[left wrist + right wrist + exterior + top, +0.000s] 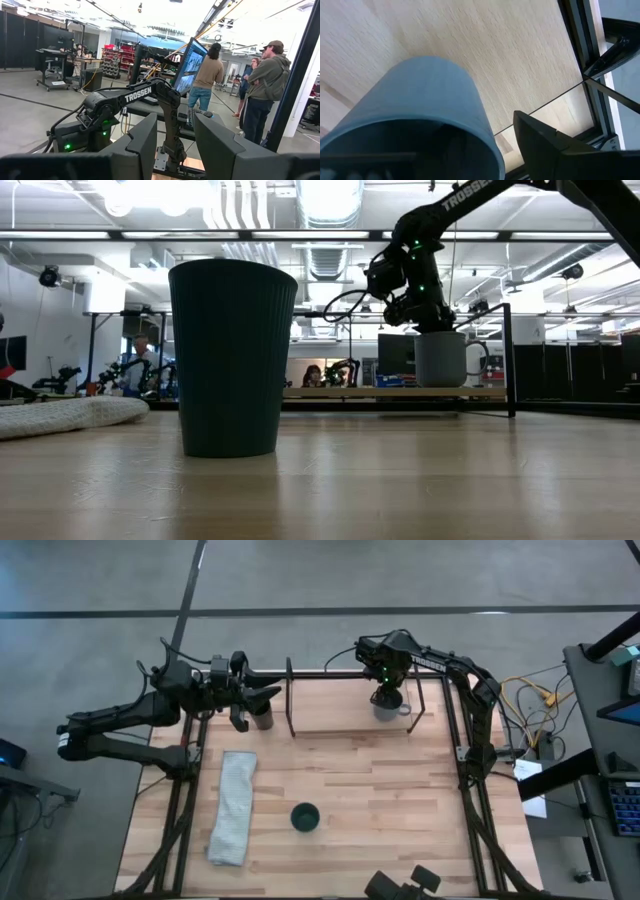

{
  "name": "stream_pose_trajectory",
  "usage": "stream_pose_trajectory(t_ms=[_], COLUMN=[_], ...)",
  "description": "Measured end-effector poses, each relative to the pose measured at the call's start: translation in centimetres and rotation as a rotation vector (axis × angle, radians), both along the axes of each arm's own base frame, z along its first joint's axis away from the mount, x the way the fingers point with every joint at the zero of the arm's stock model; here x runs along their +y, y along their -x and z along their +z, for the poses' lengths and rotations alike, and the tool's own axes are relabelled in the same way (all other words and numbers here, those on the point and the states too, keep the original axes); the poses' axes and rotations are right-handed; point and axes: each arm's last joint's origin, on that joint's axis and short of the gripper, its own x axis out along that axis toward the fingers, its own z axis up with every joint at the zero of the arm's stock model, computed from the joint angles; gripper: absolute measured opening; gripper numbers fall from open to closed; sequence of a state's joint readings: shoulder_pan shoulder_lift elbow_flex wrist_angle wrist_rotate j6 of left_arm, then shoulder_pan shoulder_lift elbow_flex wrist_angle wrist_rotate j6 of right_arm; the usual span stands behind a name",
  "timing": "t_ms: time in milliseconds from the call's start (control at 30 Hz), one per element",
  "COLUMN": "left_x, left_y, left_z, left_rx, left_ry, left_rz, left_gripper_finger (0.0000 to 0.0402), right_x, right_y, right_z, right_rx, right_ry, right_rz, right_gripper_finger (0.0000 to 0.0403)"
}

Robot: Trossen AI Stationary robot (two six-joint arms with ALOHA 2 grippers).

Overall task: Stack small to large cups/mugs on shelf
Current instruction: Put the blue mug on the shelf

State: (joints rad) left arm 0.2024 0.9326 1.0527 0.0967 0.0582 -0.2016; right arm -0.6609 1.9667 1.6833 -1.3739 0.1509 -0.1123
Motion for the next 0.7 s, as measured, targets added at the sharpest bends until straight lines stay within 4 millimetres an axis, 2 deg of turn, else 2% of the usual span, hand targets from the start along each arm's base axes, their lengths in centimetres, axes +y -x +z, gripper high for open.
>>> stream_pose_trajectory(t_ms=[433,700], left_x=[0.01,0.01], left_y=[-0.01,-0.01], left_z=[-0.02,-0.02], left_rx=[0.001,0.001], left_ry=[0.001,0.001], left_rz=[0.001,0.001], left_gripper_finger=[0.0116,0.0116], right_x=[-0.50,-0.43], right_y=[-0.63,-0.49], right_z=[0.02,0.81], right_rx=[-0.067,-0.048], right_ry=[0.051,0.048], right_rz=[0.009,0.015], right_gripper_finger=[0.0150,0.0150])
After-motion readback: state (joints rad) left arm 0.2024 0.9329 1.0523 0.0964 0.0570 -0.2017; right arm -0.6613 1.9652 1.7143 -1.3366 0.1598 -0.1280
